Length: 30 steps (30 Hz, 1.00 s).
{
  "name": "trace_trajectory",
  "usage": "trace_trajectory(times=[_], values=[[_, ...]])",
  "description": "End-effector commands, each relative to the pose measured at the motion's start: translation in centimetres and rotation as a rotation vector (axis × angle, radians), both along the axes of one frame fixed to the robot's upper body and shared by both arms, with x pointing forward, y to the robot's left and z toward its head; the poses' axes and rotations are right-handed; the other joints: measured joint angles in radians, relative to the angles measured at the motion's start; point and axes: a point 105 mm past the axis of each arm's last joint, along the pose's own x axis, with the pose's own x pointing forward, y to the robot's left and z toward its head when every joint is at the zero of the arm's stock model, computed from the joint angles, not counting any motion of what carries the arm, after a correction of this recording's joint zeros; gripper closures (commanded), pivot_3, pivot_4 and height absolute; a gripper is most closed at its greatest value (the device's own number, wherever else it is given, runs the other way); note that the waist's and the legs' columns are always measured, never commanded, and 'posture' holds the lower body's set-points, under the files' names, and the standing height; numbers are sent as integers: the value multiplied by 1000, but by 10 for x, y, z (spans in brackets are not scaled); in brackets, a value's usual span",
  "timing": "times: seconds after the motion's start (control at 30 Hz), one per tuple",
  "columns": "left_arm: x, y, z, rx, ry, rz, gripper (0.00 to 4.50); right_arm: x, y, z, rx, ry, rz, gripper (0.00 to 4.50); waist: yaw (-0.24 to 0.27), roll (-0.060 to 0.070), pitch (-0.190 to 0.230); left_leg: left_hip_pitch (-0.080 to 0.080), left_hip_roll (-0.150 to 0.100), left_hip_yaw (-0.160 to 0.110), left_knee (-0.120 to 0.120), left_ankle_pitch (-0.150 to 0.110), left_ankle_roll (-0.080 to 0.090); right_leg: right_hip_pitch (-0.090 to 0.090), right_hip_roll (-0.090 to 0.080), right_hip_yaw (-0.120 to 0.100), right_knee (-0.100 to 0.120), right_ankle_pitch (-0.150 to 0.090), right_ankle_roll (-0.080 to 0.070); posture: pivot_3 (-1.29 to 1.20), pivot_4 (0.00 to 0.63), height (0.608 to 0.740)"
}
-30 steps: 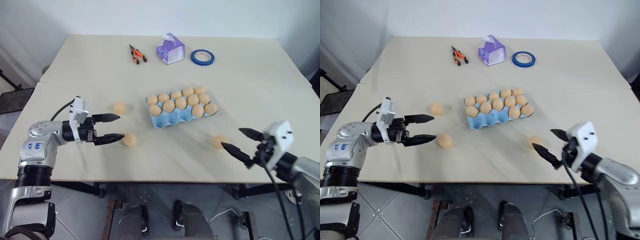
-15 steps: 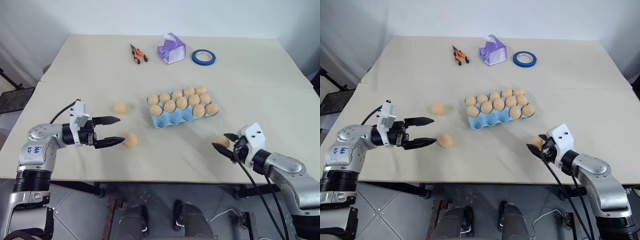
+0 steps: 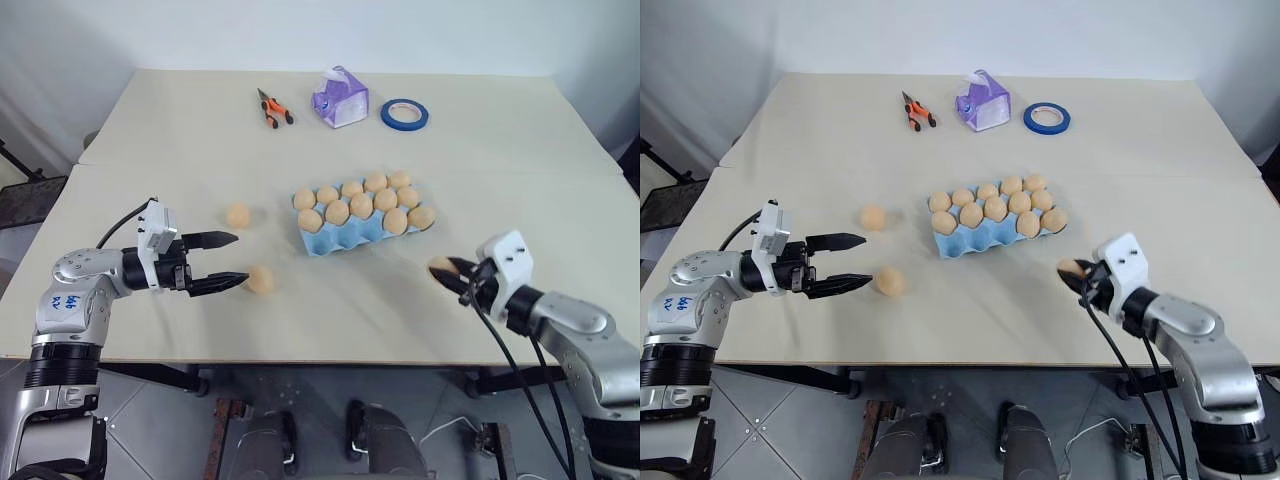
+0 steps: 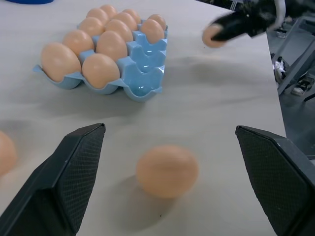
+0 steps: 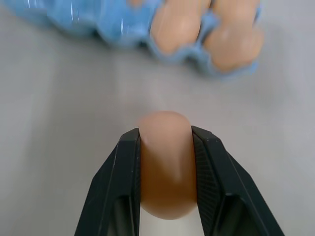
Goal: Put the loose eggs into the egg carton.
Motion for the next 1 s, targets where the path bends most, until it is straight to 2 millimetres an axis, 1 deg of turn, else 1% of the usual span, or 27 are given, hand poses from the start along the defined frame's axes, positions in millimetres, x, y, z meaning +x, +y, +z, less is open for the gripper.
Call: trace_trajectory(times=[0.03,0.07,0.2,0.3,0.33,0.43,0.6,0.67,0.73,0.8,0.87,0.97,1.0], values=[[-2,-1,12,-8,-51,-8,0,21,30,36,91,-68,40,3482,-8,0,0,0,0,0,0,0,-1,0,0,0,0,1,-1,0,150,740],[-1,-2,12,-9,-52,-7,0,27,36,38,100,-63,45,3482,-11,0,0,0,1,0,0,1,-1,0,0,0,0,1,-2,0,150,740],[-1,-2,14,-12,-64,4,0,53,60,31,99,-37,76,3482,-14,-1,0,0,1,-2,-1,2,-2,0,0,-2,1,1,-3,0,150,740],[-2,0,15,-11,-68,16,0,60,72,29,92,-35,107,3482,-16,0,0,-2,-1,-1,-1,5,3,-1,0,-2,0,2,-2,0,150,740],[-3,1,15,-10,-71,24,0,63,77,27,85,-34,120,3482,-19,0,0,-2,-1,0,-1,6,1,-1,0,-1,1,2,-1,0,150,740],[-7,7,15,-9,-76,61,0,69,84,24,69,-33,137,2481,-26,0,0,-2,-1,3,-1,6,2,-1,0,0,0,4,3,0,150,740],[-12,9,13,-14,-73,82,0,69,88,25,65,-34,157,630,-23,0,0,-2,-1,4,-1,6,2,-1,0,1,0,4,3,0,150,740],[-14,9,12,-14,-68,89,0,68,90,27,64,-35,172,37,-23,0,0,-2,-1,3,-1,5,2,-1,0,1,-1,4,3,0,150,740],[-15,11,11,-13,-64,104,0,66,92,31,63,-44,190,37,-23,0,0,-2,-1,3,-1,3,-2,-1,0,2,-2,4,3,0,150,740],[-16,13,12,-13,-64,126,0,63,94,38,69,-55,214,37,-23,0,0,-2,-1,3,-1,3,-3,-1,-1,2,-2,4,3,0,150,740],[-16,17,12,-8,-58,159,0,55,94,45,75,-73,257,37,-22,0,0,-2,-1,3,-1,3,-2,-1,-1,2,-2,4,3,0,150,740],[-15,25,12,-1,-55,226,0,40,89,53,77,-92,322,37,-22,0,0,-2,-1,3,-2,2,-1,-2,-1,2,-2,4,3,0,150,740],[-16,30,13,0,-61,262,0,33,82,52,68,-93,348,37,-21,0,0,-2,-1,3,-2,2,-1,-2,-1,2,-2,4,3,0,150,740]])
